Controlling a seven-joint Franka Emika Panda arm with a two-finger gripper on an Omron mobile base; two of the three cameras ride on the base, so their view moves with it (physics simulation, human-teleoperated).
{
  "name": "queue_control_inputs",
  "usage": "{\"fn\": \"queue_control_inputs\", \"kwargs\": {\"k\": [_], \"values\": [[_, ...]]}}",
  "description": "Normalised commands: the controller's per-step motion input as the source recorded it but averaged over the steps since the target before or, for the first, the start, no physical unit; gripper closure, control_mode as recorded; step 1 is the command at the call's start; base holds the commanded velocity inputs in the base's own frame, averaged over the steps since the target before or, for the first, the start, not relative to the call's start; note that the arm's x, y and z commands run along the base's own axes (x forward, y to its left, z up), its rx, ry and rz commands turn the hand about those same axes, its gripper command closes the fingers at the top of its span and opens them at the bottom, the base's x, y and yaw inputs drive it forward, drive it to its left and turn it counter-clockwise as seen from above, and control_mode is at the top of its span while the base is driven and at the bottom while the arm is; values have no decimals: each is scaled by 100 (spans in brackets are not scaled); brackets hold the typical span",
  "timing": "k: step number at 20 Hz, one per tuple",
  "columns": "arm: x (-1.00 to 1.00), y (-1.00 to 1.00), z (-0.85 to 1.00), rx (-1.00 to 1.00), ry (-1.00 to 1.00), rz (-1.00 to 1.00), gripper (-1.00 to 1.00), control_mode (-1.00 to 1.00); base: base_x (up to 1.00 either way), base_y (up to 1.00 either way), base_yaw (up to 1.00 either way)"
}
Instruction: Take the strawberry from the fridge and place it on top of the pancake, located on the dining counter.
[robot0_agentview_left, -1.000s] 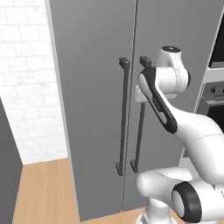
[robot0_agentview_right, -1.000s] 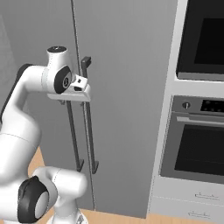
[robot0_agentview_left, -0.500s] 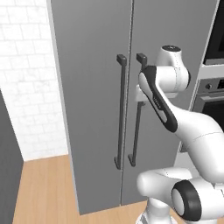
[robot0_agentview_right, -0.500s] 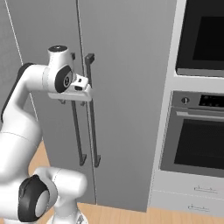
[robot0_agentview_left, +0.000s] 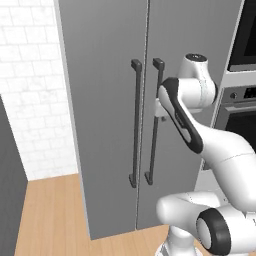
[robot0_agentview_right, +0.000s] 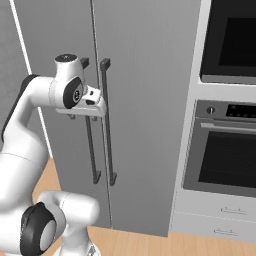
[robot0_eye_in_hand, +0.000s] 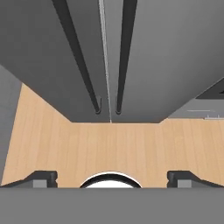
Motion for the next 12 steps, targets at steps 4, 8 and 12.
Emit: {"fn": "queue_control_inputs", "kwargs": {"k": [4,8,12], "values": [[65,-5,-15,0,-19,0,-100,-100,0,0,0],[69,-12,-15,0,-20,2,-100,-100,0,0,0],[67,-8,-1,0,-29,2,-100,-100,0,0,0]]}}
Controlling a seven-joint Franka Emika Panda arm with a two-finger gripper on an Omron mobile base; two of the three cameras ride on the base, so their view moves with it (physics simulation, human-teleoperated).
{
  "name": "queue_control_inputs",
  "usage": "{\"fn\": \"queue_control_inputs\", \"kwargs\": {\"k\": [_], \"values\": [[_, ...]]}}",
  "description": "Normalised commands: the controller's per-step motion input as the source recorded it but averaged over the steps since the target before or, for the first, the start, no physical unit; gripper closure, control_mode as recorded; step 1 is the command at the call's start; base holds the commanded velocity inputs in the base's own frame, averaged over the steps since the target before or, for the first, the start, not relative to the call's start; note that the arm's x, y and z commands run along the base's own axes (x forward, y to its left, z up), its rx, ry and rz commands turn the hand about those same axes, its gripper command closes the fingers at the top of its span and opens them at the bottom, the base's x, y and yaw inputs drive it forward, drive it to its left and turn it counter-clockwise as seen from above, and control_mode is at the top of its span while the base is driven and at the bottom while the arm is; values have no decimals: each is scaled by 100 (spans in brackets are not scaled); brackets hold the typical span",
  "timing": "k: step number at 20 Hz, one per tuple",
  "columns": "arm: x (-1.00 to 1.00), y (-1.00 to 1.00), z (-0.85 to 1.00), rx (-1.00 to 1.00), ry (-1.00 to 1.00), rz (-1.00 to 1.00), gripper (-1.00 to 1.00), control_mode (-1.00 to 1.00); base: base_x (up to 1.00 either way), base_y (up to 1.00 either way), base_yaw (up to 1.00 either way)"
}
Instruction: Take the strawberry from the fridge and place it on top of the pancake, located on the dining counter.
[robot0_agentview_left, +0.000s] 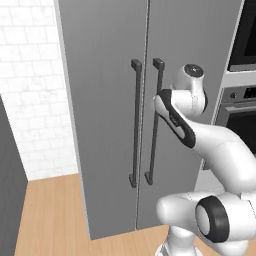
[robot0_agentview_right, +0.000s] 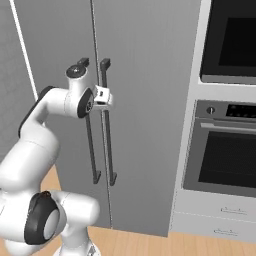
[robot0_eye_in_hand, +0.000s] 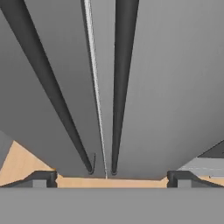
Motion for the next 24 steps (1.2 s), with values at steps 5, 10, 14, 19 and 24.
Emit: {"fn": "queue_control_inputs", "kwargs": {"k": [5,10,14,19,24], "values": [[72,0,-1,0,-11,0,-100,-100,0,0,0],[52,0,0,0,-5,-2,-100,-100,0,0,0],[51,0,-14,-2,-12,-5,-100,-100,0,0,0],[40,-2,-15,0,-19,-4,-100,-100,0,0,0],[50,-36,-2,0,-8,0,-100,-100,0,0,0]]}}
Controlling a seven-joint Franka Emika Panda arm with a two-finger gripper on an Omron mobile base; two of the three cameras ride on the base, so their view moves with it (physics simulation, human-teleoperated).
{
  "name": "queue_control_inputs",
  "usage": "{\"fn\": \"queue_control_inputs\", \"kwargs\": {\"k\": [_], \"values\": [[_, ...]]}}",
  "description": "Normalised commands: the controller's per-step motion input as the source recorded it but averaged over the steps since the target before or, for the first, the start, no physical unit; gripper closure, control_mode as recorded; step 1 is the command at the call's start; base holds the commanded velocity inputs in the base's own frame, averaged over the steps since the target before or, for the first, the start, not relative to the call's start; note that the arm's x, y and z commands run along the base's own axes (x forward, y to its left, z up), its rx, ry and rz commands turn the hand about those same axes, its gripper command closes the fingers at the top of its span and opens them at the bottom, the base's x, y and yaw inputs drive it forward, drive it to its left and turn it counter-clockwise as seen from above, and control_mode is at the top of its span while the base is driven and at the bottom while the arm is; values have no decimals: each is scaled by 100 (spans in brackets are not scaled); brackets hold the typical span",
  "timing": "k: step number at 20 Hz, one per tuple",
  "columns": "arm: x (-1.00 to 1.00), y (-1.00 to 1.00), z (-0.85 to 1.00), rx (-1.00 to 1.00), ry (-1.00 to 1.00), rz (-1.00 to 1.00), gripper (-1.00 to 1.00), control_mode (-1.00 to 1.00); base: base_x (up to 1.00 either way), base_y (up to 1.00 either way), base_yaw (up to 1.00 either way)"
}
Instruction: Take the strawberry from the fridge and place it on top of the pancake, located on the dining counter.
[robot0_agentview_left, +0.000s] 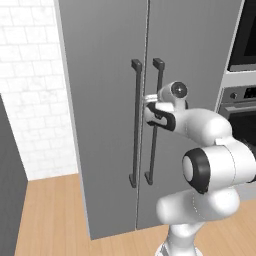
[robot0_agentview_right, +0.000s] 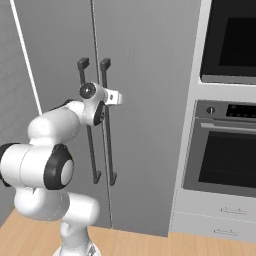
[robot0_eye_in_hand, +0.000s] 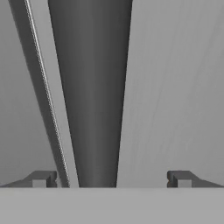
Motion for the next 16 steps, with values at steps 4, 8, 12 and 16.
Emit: {"fn": "queue_control_inputs", "kwargs": {"k": [4,8,12,16], "values": [[40,-6,0,0,0,0,-100,-100,0,0,0],[24,0,0,0,0,0,100,-100,0,0,0],[-3,0,0,0,0,0,100,-100,0,0,0],[-60,0,0,0,1,-1,100,-100,0,0,0]]}}
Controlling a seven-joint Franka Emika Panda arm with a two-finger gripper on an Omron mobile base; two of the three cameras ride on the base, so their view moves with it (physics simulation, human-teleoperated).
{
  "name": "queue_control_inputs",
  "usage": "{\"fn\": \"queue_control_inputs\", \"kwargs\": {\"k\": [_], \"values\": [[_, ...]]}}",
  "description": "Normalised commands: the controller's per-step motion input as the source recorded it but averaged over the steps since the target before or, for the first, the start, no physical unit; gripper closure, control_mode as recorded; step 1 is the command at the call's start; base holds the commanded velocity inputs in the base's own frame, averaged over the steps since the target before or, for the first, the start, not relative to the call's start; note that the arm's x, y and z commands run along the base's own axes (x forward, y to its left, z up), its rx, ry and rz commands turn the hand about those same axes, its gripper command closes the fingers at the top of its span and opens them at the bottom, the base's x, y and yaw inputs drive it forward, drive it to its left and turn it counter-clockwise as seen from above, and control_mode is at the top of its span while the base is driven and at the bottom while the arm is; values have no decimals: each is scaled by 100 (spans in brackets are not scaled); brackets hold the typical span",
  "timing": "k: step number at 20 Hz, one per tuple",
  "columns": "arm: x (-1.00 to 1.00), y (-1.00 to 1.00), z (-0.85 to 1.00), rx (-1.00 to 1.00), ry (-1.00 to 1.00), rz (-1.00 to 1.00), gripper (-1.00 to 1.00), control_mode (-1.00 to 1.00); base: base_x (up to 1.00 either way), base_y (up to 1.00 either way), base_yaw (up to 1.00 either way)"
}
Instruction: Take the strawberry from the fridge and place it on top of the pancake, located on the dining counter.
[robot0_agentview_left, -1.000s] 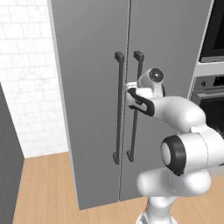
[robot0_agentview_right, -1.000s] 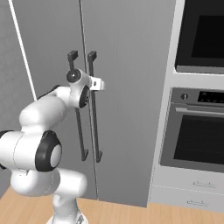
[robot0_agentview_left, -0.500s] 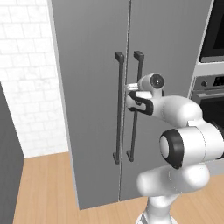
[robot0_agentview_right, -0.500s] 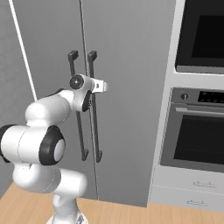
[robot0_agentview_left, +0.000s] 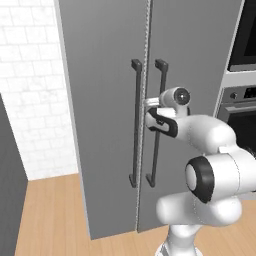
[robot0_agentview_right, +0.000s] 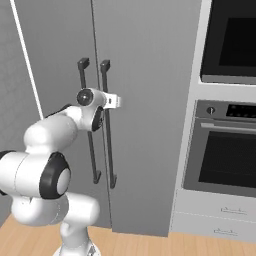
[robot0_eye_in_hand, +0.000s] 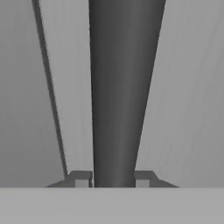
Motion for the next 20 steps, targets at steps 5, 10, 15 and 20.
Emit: {"fn": "queue_control_inputs", "kwargs": {"k": [5,10,15,20], "values": [[-100,-27,0,1,0,-4,100,-100,0,0,0],[-100,-47,1,2,1,-1,100,-100,0,0,0],[-100,-65,1,6,2,0,100,-100,0,0,0],[-80,-82,30,3,21,-5,-100,-100,0,0,0]]}}
